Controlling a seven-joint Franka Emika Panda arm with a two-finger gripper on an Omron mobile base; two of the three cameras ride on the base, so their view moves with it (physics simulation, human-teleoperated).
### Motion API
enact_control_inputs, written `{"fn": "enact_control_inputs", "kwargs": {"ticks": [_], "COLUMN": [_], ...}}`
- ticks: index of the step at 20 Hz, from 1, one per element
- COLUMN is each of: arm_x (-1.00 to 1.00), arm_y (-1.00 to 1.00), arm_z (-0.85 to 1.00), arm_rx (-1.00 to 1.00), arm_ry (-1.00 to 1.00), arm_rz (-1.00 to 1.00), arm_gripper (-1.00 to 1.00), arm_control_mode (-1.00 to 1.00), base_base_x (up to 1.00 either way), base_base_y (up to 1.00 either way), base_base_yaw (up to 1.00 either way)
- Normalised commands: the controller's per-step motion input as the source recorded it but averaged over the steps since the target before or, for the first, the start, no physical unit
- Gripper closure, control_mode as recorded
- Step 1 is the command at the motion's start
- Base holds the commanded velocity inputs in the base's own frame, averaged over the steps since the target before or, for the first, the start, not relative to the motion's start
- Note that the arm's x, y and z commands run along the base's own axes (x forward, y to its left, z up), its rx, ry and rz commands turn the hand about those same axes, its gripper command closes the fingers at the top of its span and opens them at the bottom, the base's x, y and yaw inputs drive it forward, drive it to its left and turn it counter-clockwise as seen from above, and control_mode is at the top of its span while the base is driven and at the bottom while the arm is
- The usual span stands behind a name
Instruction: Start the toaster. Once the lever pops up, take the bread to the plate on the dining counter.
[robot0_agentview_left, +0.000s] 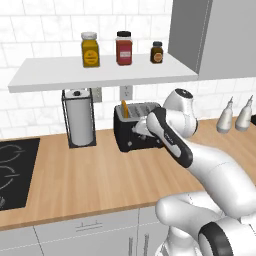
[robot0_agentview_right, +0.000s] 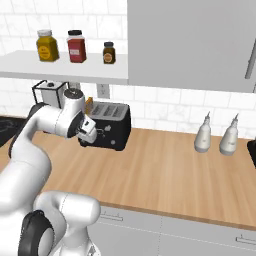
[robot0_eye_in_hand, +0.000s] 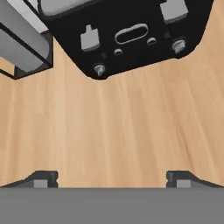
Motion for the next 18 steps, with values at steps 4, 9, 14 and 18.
{"fn": "enact_control_inputs", "kwargs": {"ticks": [4,9,14,18], "arm_x": [0.52,0.24,0.00,0.03], "arm_y": [0.23,-0.02,-0.10,-0.08], "arm_z": [-0.13,0.00,0.00,0.00], "arm_rx": [0.29,0.20,0.16,0.20], "arm_ry": [-0.01,0.00,0.00,0.00], "arm_rz": [-0.38,-0.28,-0.07,0.00], "arm_gripper": [-1.00,-1.00,-1.00,-1.00], "arm_control_mode": [-1.00,-1.00,-1.00,-1.00], "base_base_x": [0.00,0.00,0.00,0.00], "base_base_y": [0.00,0.00,0.00,0.00], "base_base_yaw": [0.00,0.00,0.00,0.00]}}
